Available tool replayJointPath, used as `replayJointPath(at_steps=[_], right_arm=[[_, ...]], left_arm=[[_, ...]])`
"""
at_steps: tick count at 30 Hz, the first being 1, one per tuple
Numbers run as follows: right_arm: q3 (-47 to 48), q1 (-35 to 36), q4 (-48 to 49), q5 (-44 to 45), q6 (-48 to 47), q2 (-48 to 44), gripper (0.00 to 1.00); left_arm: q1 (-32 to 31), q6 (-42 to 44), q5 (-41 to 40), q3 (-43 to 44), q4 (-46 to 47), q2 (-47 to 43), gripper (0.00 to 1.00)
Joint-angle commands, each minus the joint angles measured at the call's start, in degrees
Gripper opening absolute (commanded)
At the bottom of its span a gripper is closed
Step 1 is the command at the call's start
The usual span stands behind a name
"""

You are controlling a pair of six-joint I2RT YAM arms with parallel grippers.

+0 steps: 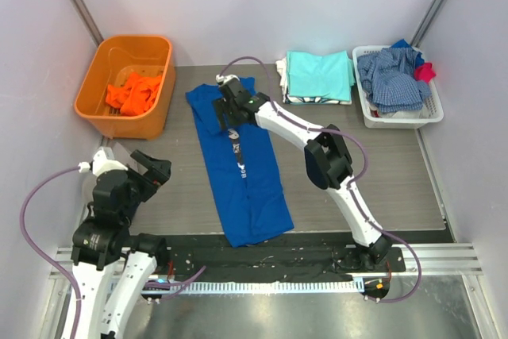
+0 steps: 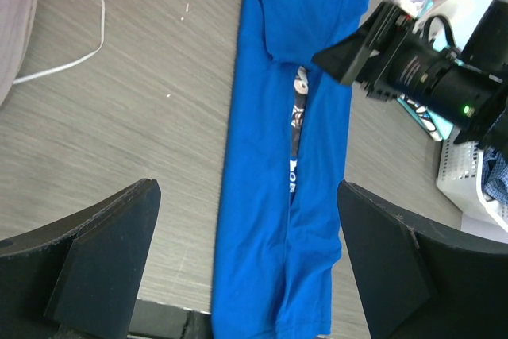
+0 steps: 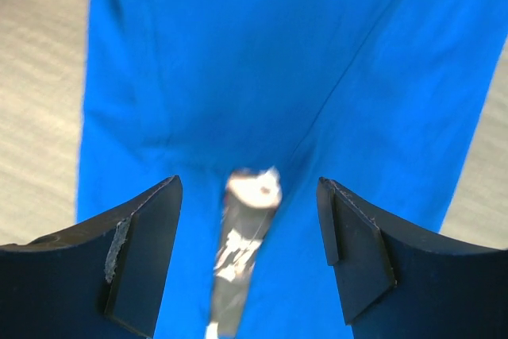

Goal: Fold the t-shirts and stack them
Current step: Fold the tshirt

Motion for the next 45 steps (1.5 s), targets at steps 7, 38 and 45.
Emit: replayJointPath(at_steps=[7, 38, 45], right_arm=[[7.73, -3.38, 0.13, -8.04, -4.66, 11.09, 0.77], [3.08, -12.61, 12.69, -14.45, 5.01, -0.91, 0.82], [-9.73, -12.61, 13.57, -12.98, 4.13, -21.81, 0.82]], left_arm=[[0.24, -2.45, 1.71, -3.1, -3.16, -3.71, 1.0], [0.32, -1.66, 7.5, -6.44, 4.48, 0.77, 1.0], [0.15, -0.43, 14.71, -10.56, 11.6, 4.9, 1.0]])
